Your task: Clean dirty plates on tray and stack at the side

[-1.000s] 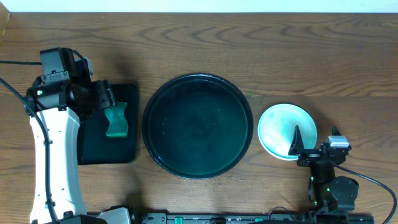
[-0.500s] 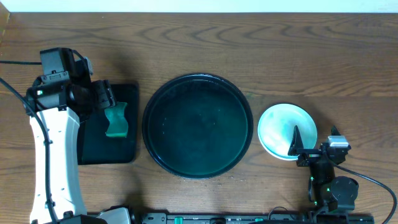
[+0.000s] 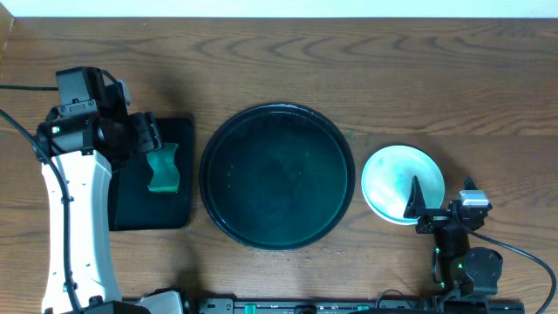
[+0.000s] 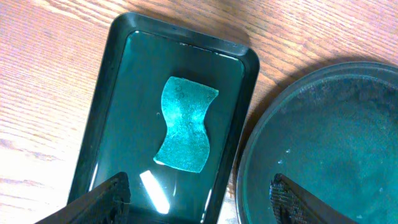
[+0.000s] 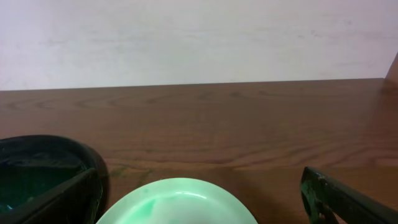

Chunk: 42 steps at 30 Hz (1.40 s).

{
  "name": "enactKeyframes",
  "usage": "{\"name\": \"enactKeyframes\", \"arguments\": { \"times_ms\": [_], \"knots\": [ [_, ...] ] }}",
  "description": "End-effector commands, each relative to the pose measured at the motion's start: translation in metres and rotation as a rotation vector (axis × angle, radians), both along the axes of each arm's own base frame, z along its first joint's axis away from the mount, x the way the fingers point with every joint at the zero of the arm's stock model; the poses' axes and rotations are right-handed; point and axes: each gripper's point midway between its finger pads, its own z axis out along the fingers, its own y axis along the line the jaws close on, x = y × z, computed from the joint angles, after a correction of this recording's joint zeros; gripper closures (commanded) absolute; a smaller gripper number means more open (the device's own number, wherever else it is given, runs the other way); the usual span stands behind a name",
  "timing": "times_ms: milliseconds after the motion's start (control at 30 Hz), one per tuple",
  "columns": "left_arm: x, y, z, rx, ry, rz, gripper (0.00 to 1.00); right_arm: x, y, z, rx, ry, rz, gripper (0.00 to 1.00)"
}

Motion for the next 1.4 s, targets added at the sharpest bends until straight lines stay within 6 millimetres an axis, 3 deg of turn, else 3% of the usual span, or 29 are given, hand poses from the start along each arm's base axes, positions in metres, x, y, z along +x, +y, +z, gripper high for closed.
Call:
{"name": "enactKeyframes", "arguments": {
  "times_ms": [0,233,433,567,933,1367],
  "knots": [
    [-0.004,-0.001,0.011,0.007,-0.035,0.001,0.28,0.0,0.002,0.0,0.01,0.0,0.01,0.01],
    [-0.014,-0.022,0.068,0.066,-0.296,-0.061,0.27,0.0,0.002,0.0,0.01,0.0,0.01,0.01],
    [-0.017,-0.043,0.092,0.122,-0.639,-0.129,0.28,0.0,0.002,0.0,0.01,0.0,0.01,0.01],
    [-0.029,-0.049,0.08,0.145,-0.815,-0.141,0.28,0.0,0.002,0.0,0.01,0.0,0.01,0.01],
    [-0.062,-0.048,0.023,0.198,-1.041,-0.112,0.28,0.0,0.002,0.0,0.01,0.0,0.01,0.01],
    [-0.075,-0.043,-0.021,0.231,-1.107,-0.075,0.28,0.0,0.002,0.0,0.01,0.0,0.01,0.01]
  ]
}}
